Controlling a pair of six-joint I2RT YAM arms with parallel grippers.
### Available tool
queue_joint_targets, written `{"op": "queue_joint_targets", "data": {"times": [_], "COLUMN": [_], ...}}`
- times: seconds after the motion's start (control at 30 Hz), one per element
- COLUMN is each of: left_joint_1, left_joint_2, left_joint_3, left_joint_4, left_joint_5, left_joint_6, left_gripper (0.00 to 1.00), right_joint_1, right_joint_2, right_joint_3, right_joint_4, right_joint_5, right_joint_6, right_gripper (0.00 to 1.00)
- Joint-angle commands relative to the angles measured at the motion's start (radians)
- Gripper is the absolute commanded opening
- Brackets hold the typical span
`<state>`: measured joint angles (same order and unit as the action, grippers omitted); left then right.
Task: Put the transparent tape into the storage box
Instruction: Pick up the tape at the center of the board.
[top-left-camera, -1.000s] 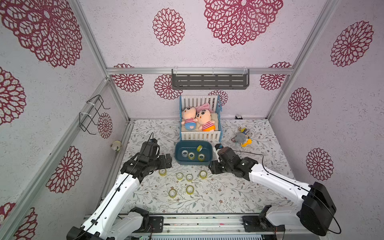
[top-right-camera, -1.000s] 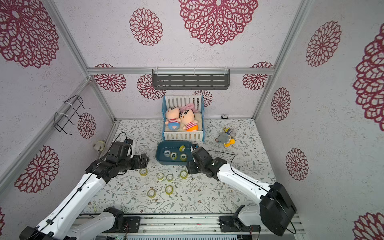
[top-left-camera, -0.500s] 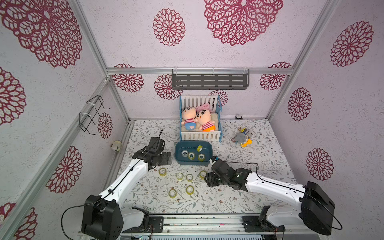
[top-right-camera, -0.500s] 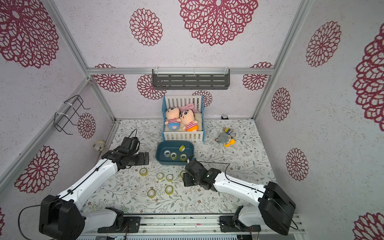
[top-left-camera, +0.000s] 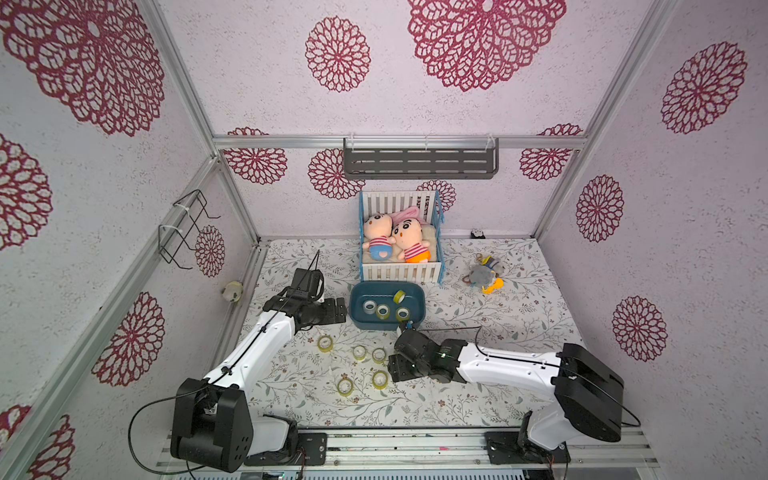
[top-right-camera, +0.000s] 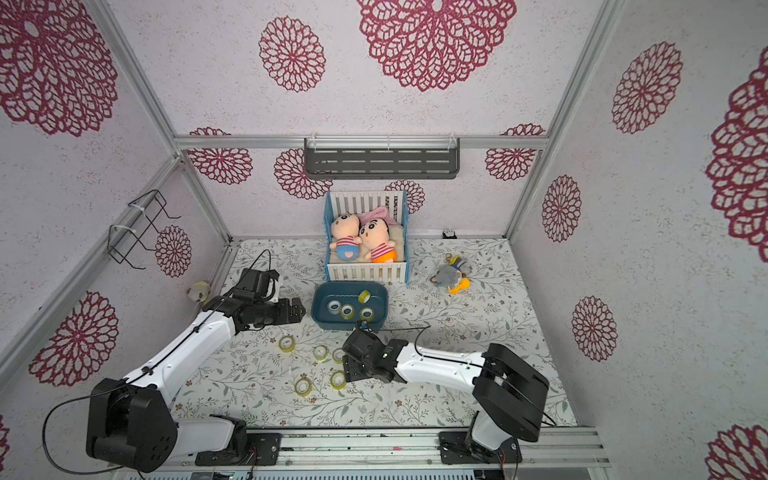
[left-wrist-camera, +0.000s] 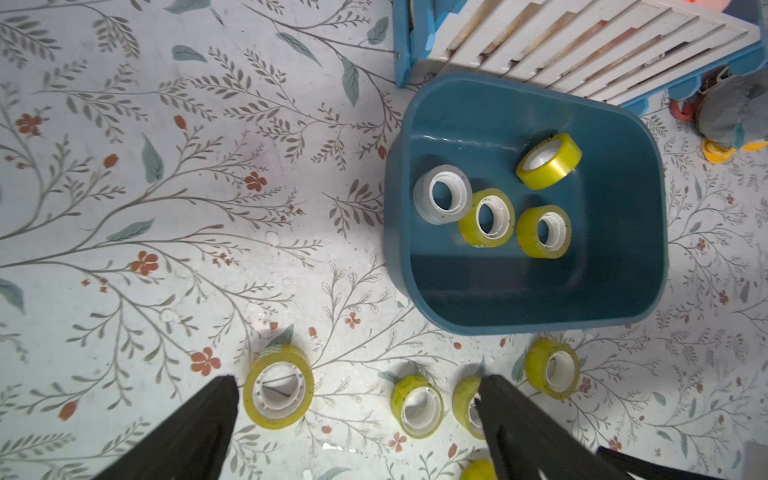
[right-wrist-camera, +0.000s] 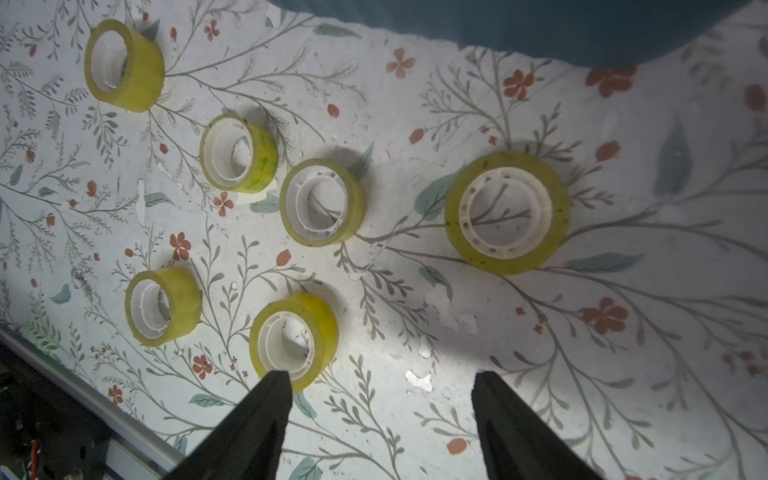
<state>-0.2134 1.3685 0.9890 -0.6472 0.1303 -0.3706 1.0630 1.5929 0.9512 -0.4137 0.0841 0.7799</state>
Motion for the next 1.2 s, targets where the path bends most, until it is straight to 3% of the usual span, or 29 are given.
{"op": "queue_joint_targets", "data": {"times": [0.0,0.23,0.53,0.83,1.03,1.17], "left_joint_1": [0.008,0.014,0.017,0.017,0.017,0.017], "left_joint_2": [0.04,0.057,0.034,0.016,0.023,0.018], "left_joint_3": [0.03,0.04,0.035,0.027,0.031,0.028], "left_joint_4": [-0.012,-0.035,-0.013,-0.005,-0.011,-0.008], "left_joint_5": [-0.009,-0.127,-0.076,-0.093,-0.092,-0.095], "left_joint_6": [0.003,0.003,0.004,0.006,0.004,0.004], "left_gripper": [0.97,0.97,0.97,0.97,0.97,0.97], "right_joint_1": [0.023,0.057,0.076,0.016,0.01,0.012], "right_joint_2": [0.03,0.102,0.193,0.115,0.058,0.047], "right_joint_3": [0.045,0.094,0.152,0.011,-0.047,-0.086], "right_joint_4": [-0.016,-0.05,-0.162,-0.094,-0.073,-0.042], "right_joint_5": [0.031,0.037,0.132,0.093,0.075,0.066], "right_joint_6": [0.004,-0.023,-0.027,-0.001,-0.008,-0.014], "right_gripper": [0.76,0.76,0.76,0.75,0.66,0.45]}}
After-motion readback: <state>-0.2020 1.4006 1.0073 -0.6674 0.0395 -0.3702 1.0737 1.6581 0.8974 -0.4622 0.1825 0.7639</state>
